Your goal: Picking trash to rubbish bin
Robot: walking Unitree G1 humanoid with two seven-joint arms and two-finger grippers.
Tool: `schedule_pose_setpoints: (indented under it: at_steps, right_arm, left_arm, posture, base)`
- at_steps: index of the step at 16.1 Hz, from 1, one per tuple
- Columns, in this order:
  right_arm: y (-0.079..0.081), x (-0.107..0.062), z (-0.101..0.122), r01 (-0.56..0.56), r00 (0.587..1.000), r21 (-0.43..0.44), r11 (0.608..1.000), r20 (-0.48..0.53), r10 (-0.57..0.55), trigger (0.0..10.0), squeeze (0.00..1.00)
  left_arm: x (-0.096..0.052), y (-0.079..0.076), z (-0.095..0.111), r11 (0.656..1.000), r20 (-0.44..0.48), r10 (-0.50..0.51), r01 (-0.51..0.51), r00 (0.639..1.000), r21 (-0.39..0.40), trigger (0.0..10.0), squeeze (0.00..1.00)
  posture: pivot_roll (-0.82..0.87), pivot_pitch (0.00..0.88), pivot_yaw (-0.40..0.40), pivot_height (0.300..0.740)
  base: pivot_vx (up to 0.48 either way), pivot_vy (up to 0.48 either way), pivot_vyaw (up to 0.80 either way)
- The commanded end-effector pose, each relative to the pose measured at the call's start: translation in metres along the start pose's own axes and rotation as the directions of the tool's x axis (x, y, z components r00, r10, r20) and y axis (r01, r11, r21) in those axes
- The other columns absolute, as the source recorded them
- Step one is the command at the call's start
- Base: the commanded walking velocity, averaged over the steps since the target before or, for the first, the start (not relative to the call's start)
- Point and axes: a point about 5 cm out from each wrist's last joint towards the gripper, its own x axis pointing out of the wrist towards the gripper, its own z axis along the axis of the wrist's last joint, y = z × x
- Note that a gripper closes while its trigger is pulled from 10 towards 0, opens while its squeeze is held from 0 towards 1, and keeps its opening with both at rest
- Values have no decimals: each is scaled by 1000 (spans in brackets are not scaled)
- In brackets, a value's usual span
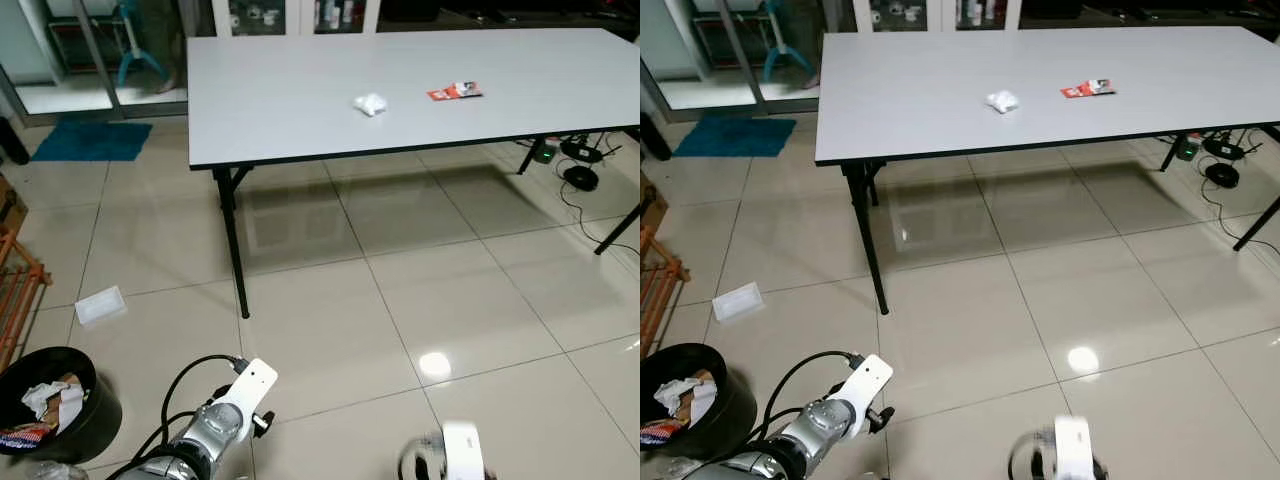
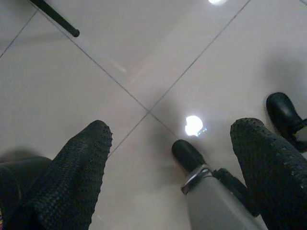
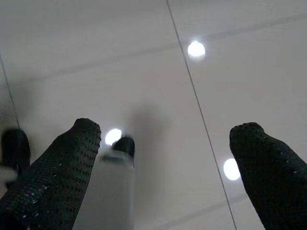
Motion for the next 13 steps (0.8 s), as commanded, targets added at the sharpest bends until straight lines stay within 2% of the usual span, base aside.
schedule_pose_setpoints:
  at_steps: [1,2,4,7,9,13]
  right_arm:
    - [3,2,5,-10,1000,20,1000,0,10,10000,0]
    - [7,7,23,-29,999,31,999,37,28,10000,0]
    - [6,10,32,-36,998,53,998,53,34,10000,0]
    - [1,7,23,-44,998,100,994,54,39,10000,0]
    - [2,6,21,-56,997,114,992,58,50,10000,0]
    - [16,6,21,-93,995,135,986,59,85,10000,0]
  left_arm:
    - [0,-1,-1,1000,11,7,-7,1000,-18,10000,0]
    - [0,-1,0,999,25,9,-8,1000,-47,10000,0]
    - [0,-1,-1,996,31,13,-10,999,-91,10000,0]
    - [0,-2,-1,990,44,19,-13,999,-137,10000,0]
    - [0,-2,0,990,51,10,-3,999,-141,10000,0]
    - [0,-1,0,986,47,42,-34,998,-165,10000,0]
  posture:
    - [87,48,-32,740]
    - [87,48,-32,740]
    - [94,46,-36,740]
    - [96,45,-37,740]
    - [96,45,-37,740]
    - [92,50,-35,740]
  base:
    - [0,0,0]
    - [0,0,0]
    - [0,0,0]
    - [0,0,0]
    - [0,0,0]
    - [0,0,0]
